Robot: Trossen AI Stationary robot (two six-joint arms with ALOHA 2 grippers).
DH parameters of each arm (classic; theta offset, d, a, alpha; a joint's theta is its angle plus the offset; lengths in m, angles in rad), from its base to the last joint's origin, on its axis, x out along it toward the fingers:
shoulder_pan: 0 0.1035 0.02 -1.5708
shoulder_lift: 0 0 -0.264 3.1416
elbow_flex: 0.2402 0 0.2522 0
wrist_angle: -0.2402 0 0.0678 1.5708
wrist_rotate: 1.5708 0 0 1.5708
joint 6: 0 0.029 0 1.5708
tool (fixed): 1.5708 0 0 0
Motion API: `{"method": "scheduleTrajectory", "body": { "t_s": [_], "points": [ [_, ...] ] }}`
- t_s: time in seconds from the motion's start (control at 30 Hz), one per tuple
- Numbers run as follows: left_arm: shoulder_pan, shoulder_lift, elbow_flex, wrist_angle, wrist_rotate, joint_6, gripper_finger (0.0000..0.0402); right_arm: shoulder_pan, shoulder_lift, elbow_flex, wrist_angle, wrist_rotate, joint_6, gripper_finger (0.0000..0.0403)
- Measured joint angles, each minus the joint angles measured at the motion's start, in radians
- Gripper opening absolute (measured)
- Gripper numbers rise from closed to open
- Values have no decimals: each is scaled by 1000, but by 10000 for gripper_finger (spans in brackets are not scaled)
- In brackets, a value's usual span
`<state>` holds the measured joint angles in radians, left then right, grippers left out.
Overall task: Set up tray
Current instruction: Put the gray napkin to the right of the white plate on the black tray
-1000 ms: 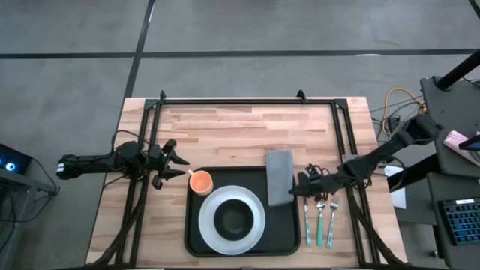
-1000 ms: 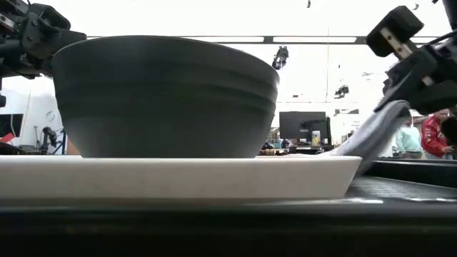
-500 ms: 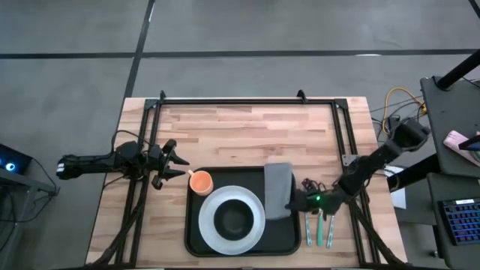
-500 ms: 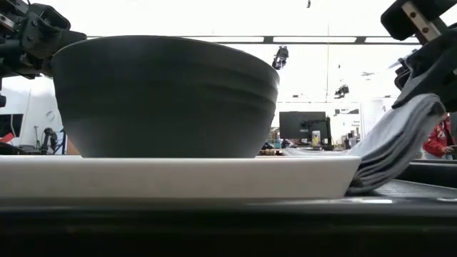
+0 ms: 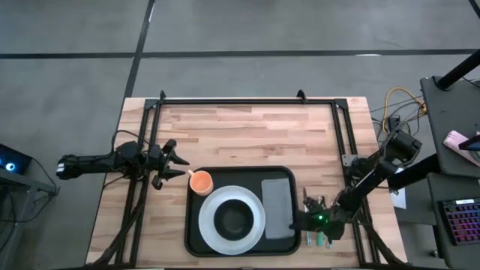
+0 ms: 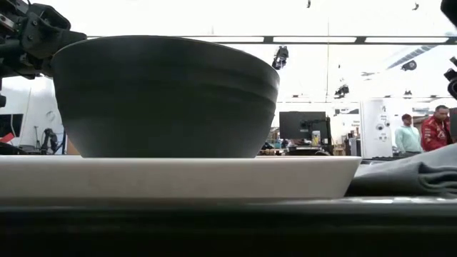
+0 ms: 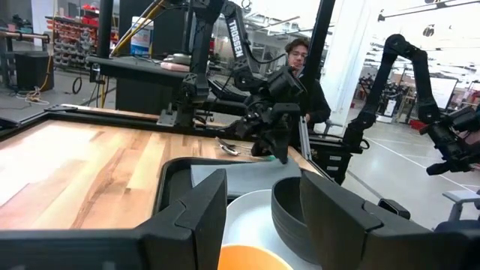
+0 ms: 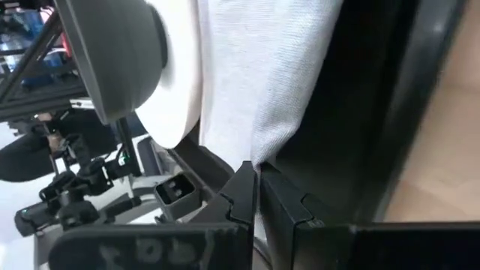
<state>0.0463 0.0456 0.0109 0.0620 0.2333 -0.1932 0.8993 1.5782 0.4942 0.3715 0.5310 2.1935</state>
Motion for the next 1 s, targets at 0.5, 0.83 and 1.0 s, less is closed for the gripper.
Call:
{"method": "scheduleTrajectory", "body": {
  "t_s": [0.5, 0.83, 1.0],
  "points": [
    [0, 2, 0, 1, 0, 0, 151, 21, -11, 42, -155, 18, 2, 8],
    [0, 8, 0, 0, 0, 0, 151, 31, -17, 50, -185, -12, -1, 8],
    [0, 8, 0, 0, 0, 0, 151, 31, -17, 57, -188, -14, -2, 8]
  ]
}}
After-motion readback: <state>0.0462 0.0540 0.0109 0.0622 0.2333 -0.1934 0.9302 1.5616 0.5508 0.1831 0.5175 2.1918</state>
